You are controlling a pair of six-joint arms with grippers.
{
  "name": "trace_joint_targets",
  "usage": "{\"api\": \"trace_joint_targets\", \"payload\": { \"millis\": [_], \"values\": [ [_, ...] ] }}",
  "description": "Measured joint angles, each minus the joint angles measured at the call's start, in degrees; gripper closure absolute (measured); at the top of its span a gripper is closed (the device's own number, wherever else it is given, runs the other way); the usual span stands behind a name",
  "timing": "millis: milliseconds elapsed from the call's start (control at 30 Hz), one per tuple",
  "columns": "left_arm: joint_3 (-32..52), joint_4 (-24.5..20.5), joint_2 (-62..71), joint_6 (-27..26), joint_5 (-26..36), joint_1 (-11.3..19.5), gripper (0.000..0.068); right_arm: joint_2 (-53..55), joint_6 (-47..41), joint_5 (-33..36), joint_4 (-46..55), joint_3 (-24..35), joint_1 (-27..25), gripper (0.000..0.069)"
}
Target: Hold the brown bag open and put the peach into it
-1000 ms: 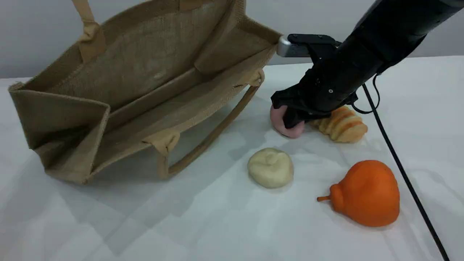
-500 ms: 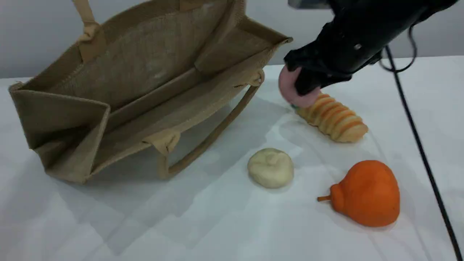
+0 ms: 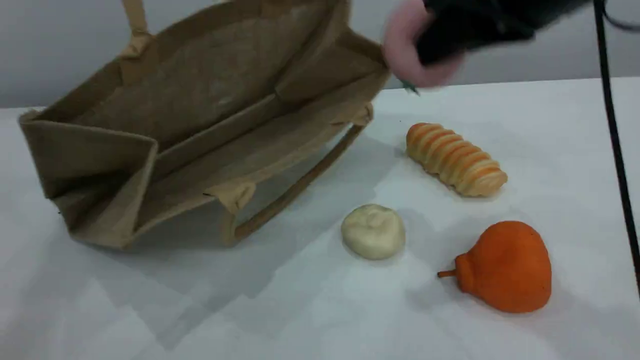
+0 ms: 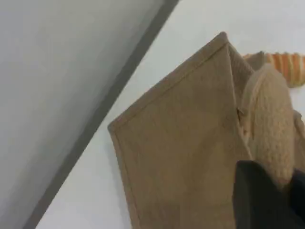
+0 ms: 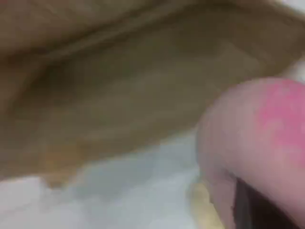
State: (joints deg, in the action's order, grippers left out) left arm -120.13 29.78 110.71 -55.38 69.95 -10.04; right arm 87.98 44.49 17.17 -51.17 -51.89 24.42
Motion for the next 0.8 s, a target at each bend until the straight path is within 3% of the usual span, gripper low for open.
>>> {"api": "trace_joint_targets", "payload": {
  "millis": [200, 400, 800],
  "values": [
    [0.0, 0.31, 0.0, 0.0, 0.02, -4.09, 0.0598, -1.74, -0.95, -0.18, -1.34, -0.05, 9.3, 0.0666],
    [0.0, 0.31, 0.0, 0.11, 0.02, -7.16, 0.0598, -1.29, -0.95, -6.42, -3.85, -0.05, 16.1, 0.0666],
    [0.0, 0.2, 0.0, 0.24, 0.02, -8.51, 0.0598, 9.57, -0.51, -13.11, -3.84, -2.98, 16.75, 0.0646]
  ]
}}
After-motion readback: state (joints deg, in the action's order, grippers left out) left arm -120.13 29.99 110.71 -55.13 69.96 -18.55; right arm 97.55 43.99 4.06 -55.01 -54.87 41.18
